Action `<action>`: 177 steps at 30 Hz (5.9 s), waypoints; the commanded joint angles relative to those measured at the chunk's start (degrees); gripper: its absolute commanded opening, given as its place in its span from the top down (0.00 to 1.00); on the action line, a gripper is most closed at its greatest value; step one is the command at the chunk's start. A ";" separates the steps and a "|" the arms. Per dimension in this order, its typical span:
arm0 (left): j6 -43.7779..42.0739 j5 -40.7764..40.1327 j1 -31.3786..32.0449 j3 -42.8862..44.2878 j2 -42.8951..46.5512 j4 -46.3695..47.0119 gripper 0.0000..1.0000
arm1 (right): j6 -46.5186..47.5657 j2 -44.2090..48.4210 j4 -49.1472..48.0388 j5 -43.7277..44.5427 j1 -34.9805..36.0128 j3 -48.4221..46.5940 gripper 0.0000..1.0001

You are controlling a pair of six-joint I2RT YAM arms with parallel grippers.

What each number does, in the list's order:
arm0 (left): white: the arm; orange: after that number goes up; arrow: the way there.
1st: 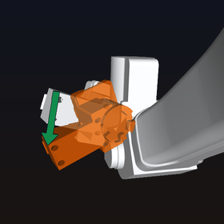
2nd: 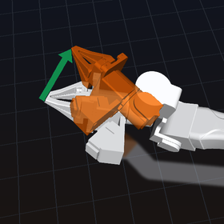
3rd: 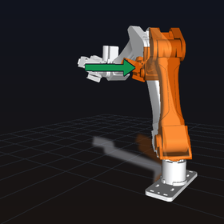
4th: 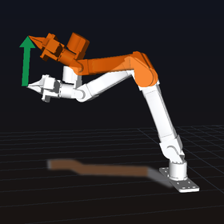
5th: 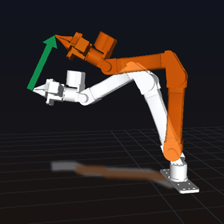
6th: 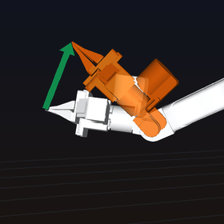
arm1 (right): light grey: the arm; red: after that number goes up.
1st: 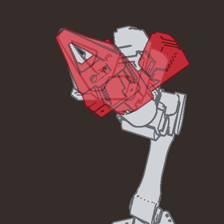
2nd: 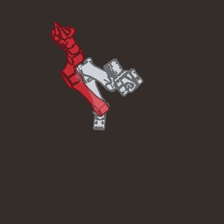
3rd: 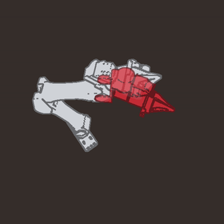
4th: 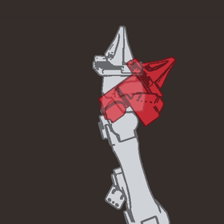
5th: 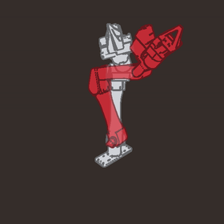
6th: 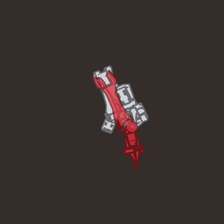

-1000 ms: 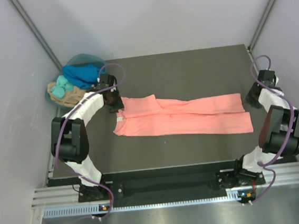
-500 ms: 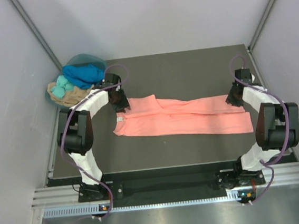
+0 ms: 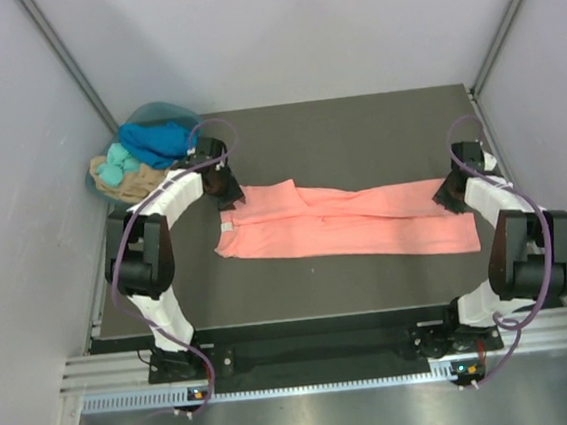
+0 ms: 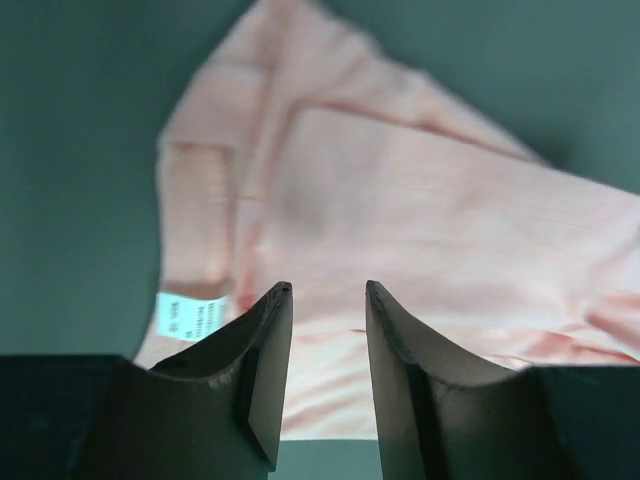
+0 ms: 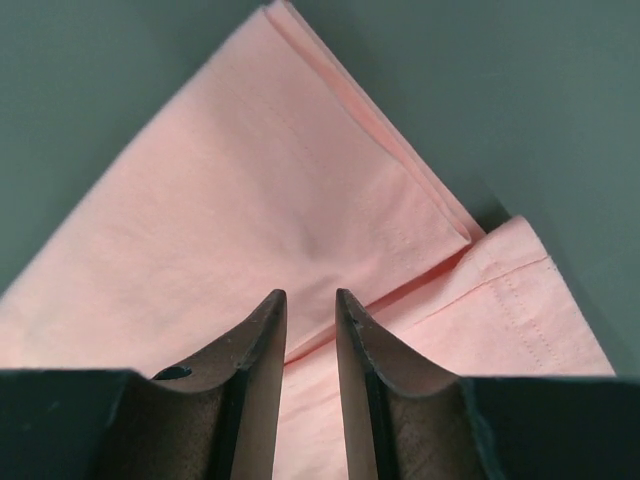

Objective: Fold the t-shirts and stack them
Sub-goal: Fold the tshirt

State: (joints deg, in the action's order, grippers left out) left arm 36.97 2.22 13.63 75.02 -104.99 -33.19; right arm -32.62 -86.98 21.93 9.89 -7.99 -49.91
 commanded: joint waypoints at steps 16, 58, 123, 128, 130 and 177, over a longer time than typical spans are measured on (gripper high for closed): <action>-16.04 3.85 -2.99 19.54 -11.37 -2.67 0.55 | 17.84 -14.78 -11.12 -26.06 27.03 -24.32 0.58; -15.08 6.12 -4.75 16.39 -7.69 -4.70 0.73 | 26.11 -35.63 -9.81 -35.29 41.56 -49.94 0.98; -32.66 30.04 -8.18 5.66 -9.54 13.24 0.59 | 35.43 -29.65 -8.13 -50.32 42.35 -36.22 0.99; -36.00 30.47 -8.18 6.19 -9.18 12.36 0.59 | 35.96 -30.53 -7.61 -51.11 41.91 -36.66 1.00; -36.18 32.48 -8.18 6.27 -9.27 12.88 0.58 | 35.96 -30.70 -7.78 -51.29 41.65 -36.57 1.00; -21.50 16.95 -6.51 -10.34 6.64 3.22 1.00 | 23.92 -24.03 -13.85 -50.32 42.18 -26.03 1.00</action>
State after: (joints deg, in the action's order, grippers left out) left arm 14.04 21.26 6.81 65.04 -101.75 -29.26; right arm -8.21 -114.52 10.22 -40.36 33.39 -76.40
